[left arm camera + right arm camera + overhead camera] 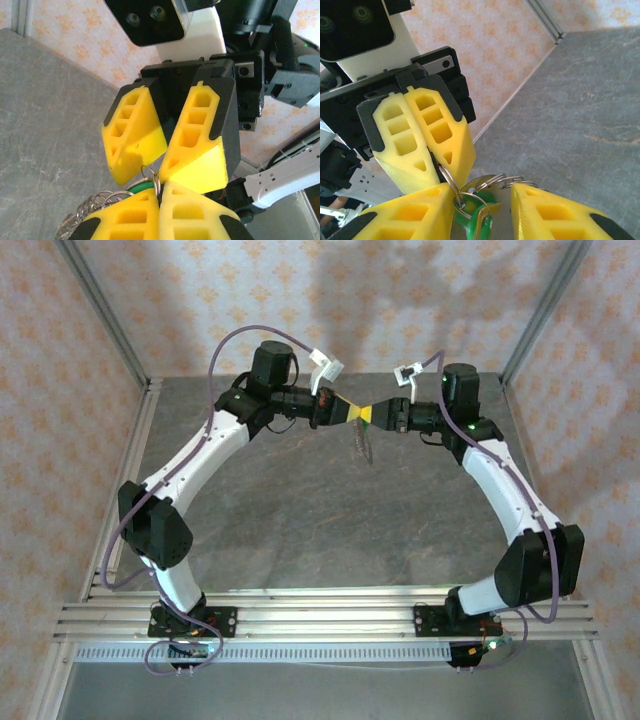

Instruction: Put the keys on the keyring

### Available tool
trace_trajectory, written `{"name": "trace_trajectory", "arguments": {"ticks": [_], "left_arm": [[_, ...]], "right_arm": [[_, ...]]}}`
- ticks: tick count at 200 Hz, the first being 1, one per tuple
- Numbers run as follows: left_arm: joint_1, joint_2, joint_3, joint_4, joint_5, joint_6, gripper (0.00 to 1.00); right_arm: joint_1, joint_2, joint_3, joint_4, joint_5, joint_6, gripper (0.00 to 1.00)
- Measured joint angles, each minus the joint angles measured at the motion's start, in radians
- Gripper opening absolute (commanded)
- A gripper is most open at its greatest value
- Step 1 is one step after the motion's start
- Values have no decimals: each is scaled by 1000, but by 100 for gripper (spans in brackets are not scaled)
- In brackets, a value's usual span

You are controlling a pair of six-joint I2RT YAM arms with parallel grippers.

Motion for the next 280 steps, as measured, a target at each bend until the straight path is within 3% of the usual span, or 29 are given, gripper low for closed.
{"name": "trace_trajectory", "arguments": {"ticks": [53, 210, 234, 271, 280], "left_arm": [[-1, -17, -35, 79, -32, -60, 0], [-1, -47, -94, 225, -71, -145, 0], [-1, -47, -105, 251, -71, -161, 0], [-1, -47, -139, 298, -84, -194, 0], [-1, -47, -144, 308, -89, -200, 0]], "right_arm": [[-2, -33, -57, 76, 26, 35, 39], [-2, -72, -147, 253, 56, 169, 35], [-2, -63, -148, 280, 60, 190, 29], [0, -61, -158, 302, 71, 209, 2], [0, -61, -161, 303, 71, 207, 0]]}}
